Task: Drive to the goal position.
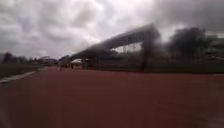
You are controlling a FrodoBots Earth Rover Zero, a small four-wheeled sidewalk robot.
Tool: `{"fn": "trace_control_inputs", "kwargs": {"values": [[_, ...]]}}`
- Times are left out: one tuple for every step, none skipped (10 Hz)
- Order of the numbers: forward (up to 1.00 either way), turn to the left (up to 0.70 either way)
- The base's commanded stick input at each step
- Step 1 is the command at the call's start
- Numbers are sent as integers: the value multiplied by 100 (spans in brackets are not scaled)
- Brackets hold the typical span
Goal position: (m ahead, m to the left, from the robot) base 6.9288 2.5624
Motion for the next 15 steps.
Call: {"fn": "trace_control_inputs", "kwargs": {"values": [[70,0],[70,0],[70,0],[70,0],[70,0],[70,0],[70,0],[70,0],[70,0],[70,0],[70,0],[70,0],[70,0],[70,0],[70,0]]}}
